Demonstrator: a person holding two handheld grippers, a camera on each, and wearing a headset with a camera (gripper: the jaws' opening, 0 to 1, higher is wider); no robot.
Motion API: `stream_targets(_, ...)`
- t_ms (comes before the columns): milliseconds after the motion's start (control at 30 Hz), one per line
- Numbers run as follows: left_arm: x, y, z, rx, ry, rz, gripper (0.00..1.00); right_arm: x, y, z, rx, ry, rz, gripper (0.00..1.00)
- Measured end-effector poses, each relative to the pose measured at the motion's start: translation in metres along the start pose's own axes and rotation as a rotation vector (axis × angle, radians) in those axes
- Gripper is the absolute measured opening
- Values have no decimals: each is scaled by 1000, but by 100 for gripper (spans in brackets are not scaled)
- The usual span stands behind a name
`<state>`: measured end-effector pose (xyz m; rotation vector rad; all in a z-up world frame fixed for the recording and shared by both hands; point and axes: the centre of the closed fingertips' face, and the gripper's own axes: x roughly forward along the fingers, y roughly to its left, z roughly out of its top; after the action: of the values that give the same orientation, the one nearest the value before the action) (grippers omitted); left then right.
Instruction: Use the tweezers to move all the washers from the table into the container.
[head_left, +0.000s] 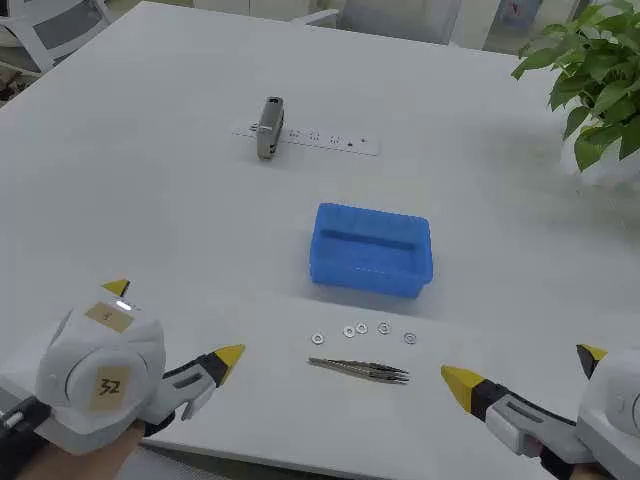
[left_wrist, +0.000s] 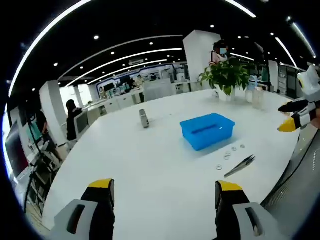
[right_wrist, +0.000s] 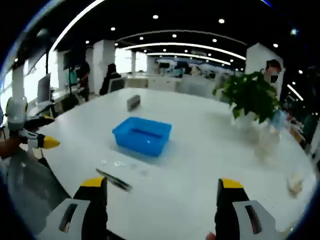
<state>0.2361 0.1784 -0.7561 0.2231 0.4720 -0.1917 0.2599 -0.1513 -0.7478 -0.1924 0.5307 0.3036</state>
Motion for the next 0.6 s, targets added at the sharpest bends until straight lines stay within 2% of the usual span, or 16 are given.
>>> stream_targets(133, -1, 2, 3, -5, -18, 9, 92, -1, -1, 2, 10, -14, -4, 91)
stream_targets(300, 0, 6, 1, -28, -9, 17, 92, 0, 4, 2, 0, -6, 11, 90)
stream_targets(600, 0, 3, 1, -7, 0, 13, 91, 1, 5, 1, -9, 0, 16, 90)
